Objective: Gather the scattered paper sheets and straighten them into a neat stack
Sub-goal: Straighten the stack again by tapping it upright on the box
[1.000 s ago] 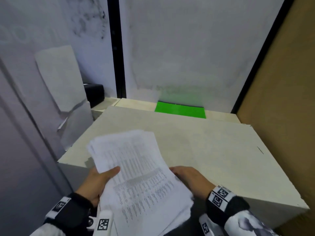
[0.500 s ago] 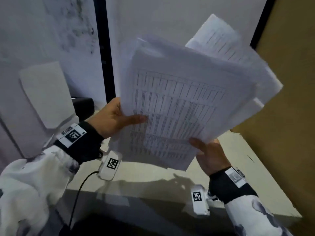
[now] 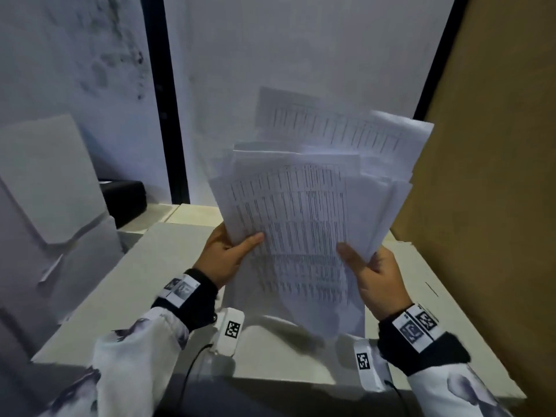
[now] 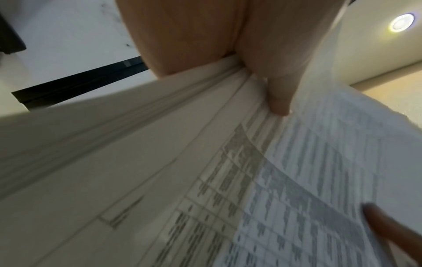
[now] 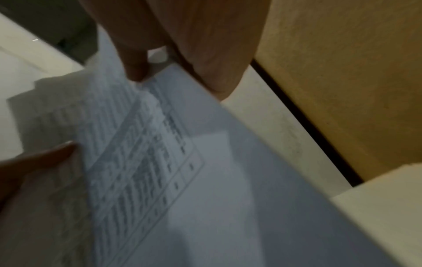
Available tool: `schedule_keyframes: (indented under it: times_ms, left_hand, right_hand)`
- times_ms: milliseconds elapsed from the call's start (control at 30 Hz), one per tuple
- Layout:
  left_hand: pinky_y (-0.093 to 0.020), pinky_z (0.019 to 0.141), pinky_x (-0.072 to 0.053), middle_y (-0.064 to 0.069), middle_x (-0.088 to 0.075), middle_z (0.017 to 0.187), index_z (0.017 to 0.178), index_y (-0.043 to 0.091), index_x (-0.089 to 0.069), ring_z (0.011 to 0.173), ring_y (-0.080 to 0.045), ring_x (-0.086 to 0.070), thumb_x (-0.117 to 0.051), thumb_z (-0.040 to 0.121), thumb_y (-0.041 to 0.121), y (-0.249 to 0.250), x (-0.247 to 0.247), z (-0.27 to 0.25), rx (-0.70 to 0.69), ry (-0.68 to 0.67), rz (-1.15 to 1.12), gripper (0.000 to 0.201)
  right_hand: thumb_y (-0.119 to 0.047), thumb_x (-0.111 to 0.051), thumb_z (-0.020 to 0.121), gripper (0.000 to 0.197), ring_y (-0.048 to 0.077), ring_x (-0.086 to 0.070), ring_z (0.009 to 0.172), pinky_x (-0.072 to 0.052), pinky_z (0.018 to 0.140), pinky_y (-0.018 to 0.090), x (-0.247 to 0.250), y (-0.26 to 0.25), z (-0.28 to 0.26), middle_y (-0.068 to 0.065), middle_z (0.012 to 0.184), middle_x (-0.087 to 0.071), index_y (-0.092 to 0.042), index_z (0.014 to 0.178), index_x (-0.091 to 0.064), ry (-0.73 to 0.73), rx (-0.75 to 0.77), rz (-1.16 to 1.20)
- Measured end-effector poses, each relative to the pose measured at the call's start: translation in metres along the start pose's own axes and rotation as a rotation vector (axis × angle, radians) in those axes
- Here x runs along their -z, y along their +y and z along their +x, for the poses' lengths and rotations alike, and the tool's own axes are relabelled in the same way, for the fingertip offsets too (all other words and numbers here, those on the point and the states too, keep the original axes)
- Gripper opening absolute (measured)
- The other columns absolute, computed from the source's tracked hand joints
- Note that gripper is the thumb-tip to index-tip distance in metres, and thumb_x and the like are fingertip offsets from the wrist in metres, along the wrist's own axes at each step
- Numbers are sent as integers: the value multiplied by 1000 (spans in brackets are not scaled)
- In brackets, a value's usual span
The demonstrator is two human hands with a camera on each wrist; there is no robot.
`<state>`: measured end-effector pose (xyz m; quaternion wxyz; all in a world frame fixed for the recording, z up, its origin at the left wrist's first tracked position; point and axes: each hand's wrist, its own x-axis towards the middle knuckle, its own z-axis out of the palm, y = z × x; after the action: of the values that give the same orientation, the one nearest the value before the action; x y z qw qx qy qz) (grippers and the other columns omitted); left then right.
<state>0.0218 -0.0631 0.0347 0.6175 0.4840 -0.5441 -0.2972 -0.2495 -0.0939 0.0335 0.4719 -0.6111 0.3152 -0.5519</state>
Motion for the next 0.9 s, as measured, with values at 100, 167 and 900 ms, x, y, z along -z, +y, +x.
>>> schedule_keyframes:
  times_ms: [100,167,900]
  left_hand:
    - [-10,89,-51,6,-66,117,127,13,-58,101,14,-62,-66,93,14,-9,-12,-4,-55,50,93,35]
    - [-12,87,-51,12,-65,115,124,26,-55,99,16,-61,-69,91,12,-16,-20,-11,-46,102,95,38]
    - [-25,88,-58,17,-76,101,111,32,-64,100,-6,-71,-78,80,18,6,20,-6,284,-350,27,36]
  right_hand:
    - [-30,-67,89,38,14,-75,103,-61,80,26,-10,15,-4,-3,109,-79,-11,122,-67,60,18,-29]
    - [-31,-69,89,35,14,-74,103,-61,83,29,-14,28,-8,-2,110,-78,-15,120,-69,76,20,-67]
    - [7,-63,90,38,32,-70,115,-58,96,40,1,-16,34,18,125,-71,5,128,-62,-116,-36,118]
